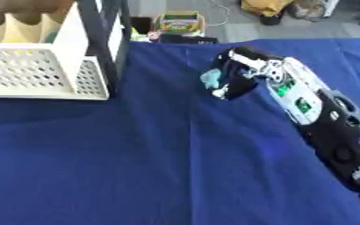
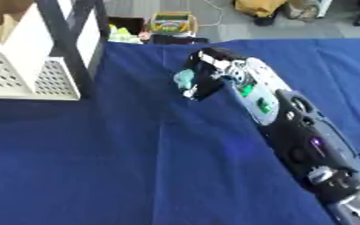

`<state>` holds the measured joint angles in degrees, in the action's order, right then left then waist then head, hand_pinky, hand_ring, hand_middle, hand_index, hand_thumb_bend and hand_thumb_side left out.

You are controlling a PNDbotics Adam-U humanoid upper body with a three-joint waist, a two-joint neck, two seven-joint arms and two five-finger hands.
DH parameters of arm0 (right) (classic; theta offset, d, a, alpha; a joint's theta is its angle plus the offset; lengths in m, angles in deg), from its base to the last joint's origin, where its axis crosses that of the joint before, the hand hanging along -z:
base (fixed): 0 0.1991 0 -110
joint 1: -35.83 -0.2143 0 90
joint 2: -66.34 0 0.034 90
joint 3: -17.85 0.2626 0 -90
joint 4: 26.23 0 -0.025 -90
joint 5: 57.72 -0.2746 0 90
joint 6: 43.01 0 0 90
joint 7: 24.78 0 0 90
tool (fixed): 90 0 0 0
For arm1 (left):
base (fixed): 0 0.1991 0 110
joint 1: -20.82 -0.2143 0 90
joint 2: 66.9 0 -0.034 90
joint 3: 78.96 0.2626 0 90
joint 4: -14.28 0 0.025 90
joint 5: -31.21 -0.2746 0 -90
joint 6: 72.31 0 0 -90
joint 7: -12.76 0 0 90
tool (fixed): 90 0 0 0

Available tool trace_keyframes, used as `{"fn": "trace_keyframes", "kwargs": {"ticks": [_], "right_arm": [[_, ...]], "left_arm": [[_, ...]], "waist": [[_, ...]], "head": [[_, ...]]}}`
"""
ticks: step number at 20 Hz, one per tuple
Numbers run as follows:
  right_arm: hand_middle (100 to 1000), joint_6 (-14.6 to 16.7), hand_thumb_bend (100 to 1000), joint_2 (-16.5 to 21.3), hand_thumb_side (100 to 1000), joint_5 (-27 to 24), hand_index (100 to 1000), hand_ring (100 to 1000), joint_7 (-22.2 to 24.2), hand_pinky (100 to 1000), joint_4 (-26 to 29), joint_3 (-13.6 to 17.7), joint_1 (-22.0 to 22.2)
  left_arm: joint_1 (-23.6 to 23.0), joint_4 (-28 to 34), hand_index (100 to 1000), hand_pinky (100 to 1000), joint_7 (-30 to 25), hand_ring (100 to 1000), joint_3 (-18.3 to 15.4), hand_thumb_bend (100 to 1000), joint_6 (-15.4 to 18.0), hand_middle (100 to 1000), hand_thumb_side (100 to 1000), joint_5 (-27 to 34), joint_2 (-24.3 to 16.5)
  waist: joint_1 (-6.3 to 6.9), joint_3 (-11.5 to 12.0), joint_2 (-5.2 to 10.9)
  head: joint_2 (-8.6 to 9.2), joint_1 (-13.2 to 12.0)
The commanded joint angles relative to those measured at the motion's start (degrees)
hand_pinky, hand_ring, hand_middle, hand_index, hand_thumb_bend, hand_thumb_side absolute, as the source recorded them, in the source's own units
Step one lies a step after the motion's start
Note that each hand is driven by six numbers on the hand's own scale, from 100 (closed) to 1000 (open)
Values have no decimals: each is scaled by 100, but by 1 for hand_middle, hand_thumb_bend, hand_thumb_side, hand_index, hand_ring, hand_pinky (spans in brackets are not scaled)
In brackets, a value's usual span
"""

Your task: Pick up objects from table and place into drawer.

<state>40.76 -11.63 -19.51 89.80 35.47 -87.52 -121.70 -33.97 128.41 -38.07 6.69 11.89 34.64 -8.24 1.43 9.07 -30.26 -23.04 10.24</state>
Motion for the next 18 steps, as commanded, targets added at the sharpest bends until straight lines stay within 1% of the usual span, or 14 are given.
{"fn": "trace_keyframes", "kwargs": {"ticks": [1,2,7,13,18], "right_arm": [[672,-43,263,76,293,-42,767,629,-72,669,26,61,-124],[668,-58,249,75,293,-60,760,622,-92,660,24,58,-123],[642,-92,245,76,302,-100,721,603,-156,634,28,44,-117],[596,-136,197,79,280,-119,675,595,-276,613,40,51,-117],[568,-163,141,81,236,-156,648,579,-390,599,64,50,-119]], "left_arm": [[22,46,740,100,-20,100,-34,261,2,100,460,-33,-115],[19,46,739,100,-20,100,-34,261,0,100,460,-32,-111],[2,46,736,100,7,100,-43,260,-13,100,461,-28,-102],[-16,46,734,100,29,100,-49,258,-30,100,462,-15,-93],[-28,46,733,100,45,100,-55,257,-44,100,462,6,-98]], "waist": [[5,4,128],[3,5,126],[-6,11,115],[-16,11,105],[-15,10,117]], "head": [[84,24],[88,26],[84,36],[89,39],[76,36]]}}
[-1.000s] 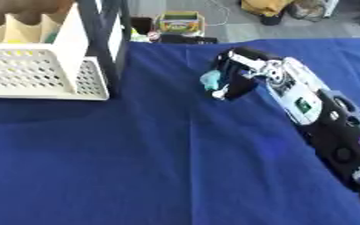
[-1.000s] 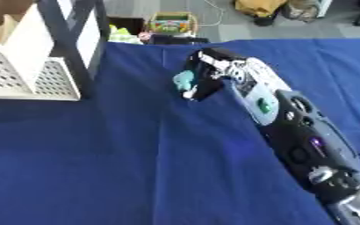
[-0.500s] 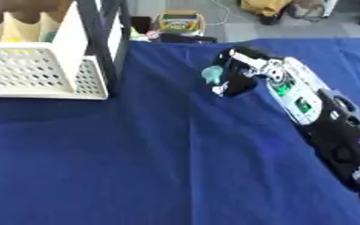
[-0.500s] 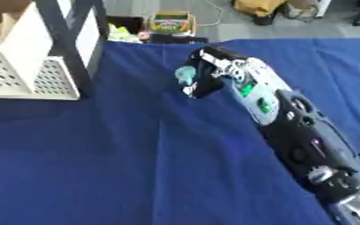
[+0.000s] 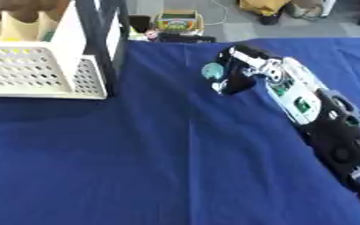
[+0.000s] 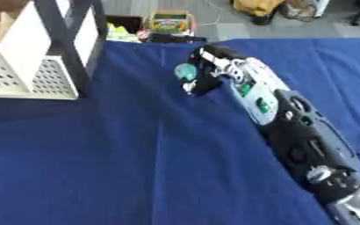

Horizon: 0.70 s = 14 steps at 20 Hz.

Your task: Pick up objects from table and place into drawer.

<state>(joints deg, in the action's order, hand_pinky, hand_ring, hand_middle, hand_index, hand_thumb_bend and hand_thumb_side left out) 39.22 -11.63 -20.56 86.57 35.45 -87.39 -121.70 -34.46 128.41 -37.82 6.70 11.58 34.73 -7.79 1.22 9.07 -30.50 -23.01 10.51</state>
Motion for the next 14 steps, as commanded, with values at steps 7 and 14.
{"fn": "trace_keyframes", "kwargs": {"ticks": [7,14], "right_arm": [[561,-31,100,101,209,-149,640,574,-81,597,207,-10,-127],[553,-65,100,146,213,-280,634,569,-64,597,436,-19,-120]], "left_arm": [[-6,46,734,100,40,100,-57,250,-47,100,462,26,-143],[-34,46,732,100,39,100,-60,245,-56,100,460,34,-155]], "waist": [[8,-8,190],[17,-20,247]], "head": [[67,4],[38,-16]]}}
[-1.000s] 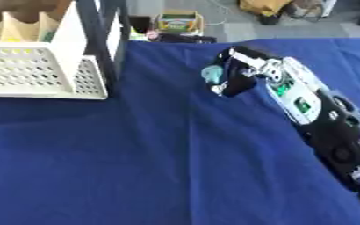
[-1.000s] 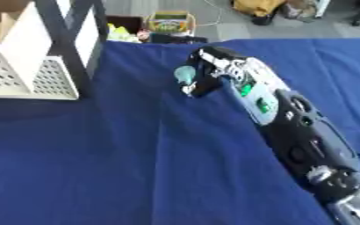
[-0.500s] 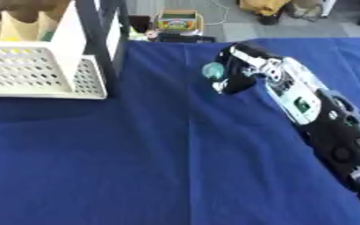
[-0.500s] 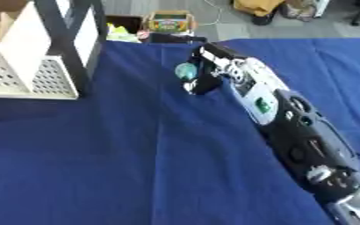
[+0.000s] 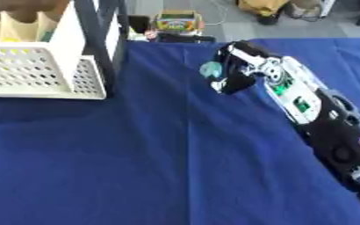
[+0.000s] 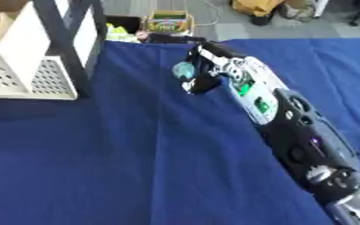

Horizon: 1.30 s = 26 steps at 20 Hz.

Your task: Pick up objects from table and place into drawer.

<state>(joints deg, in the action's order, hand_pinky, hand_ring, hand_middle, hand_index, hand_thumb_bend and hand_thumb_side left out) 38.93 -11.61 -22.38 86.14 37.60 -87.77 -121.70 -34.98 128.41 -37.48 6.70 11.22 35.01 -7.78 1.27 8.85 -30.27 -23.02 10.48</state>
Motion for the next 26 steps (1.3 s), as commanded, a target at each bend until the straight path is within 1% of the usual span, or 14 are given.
{"fn": "trace_keyframes", "kwargs": {"ticks": [1,6,13,14,15,20,26], "right_arm": [[553,-45,100,156,216,-133,634,568,-22,598,288,23,-124],[552,-134,100,235,226,-332,633,566,10,599,648,12,-140],[547,-323,100,286,237,-575,630,561,28,600,1194,16,-260],[548,-350,100,284,339,-596,630,561,37,600,1277,9,-286],[547,-373,100,276,242,-615,629,561,46,600,1359,3,-318],[547,-506,100,213,251,-642,628,561,90,600,1632,-34,-483],[546,-578,100,55,258,-588,627,561,90,600,1643,-49,-707]], "left_arm": [[19,46,732,100,8,100,-62,246,-23,100,459,9,-155],[7,46,732,100,14,100,-58,248,-46,100,458,26,-172],[5,46,731,100,-28,100,-23,254,-58,100,455,50,-178],[11,46,731,100,-39,100,-15,253,-59,100,455,54,-172],[21,46,731,100,-48,100,-9,253,-60,100,456,61,-161],[38,46,730,100,-94,100,18,253,-81,100,456,86,-127],[66,46,730,100,-157,100,58,257,-49,100,454,64,-103]], "waist": [[11,-4,238],[-3,-32,322],[-52,-39,497],[-64,-40,518],[-77,-39,542],[-138,-26,640],[-220,49,705]], "head": [[30,-19],[-4,-64],[-52,-154],[-54,-159],[-57,-164],[-74,-187],[-44,-167]]}}
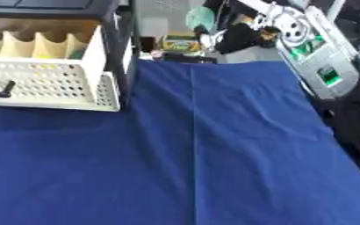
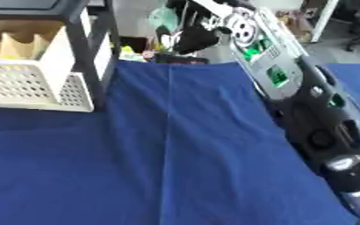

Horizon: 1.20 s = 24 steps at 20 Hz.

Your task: Pick up objects from table and place into drawer.

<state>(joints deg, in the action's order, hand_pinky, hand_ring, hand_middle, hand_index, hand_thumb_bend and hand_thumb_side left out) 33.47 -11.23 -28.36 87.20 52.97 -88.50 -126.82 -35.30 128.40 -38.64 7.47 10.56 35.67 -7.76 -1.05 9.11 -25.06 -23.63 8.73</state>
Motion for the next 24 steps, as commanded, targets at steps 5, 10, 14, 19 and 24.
{"fn": "trace_keyframes", "kwargs": {"ticks": [5,10,14,19,24], "right_arm": [[543,-40,100,-139,261,20,625,558,-54,598,71,40,-401],[540,-66,100,-326,259,57,621,554,-133,596,-55,77,-618],[535,-83,100,-512,256,97,617,550,-236,594,-241,127,-760],[532,-52,100,-744,256,191,613,548,-369,590,-471,151,-915],[532,0,100,-899,256,307,613,548,-410,590,-632,128,-981]], "left_arm": [[164,47,729,100,-110,100,36,253,73,100,457,-17,-13],[241,47,729,100,-159,100,67,254,108,100,457,-3,39],[336,47,729,100,-190,100,87,257,157,100,454,14,69],[458,47,729,100,-231,100,114,256,218,100,455,24,117],[558,47,729,100,-247,100,132,257,237,100,455,55,149]], "waist": [[-68,116,195],[-148,224,170],[-188,316,128],[-253,441,79],[-322,512,33]], "head": [[59,24],[152,72],[278,150],[437,275],[527,340]]}}
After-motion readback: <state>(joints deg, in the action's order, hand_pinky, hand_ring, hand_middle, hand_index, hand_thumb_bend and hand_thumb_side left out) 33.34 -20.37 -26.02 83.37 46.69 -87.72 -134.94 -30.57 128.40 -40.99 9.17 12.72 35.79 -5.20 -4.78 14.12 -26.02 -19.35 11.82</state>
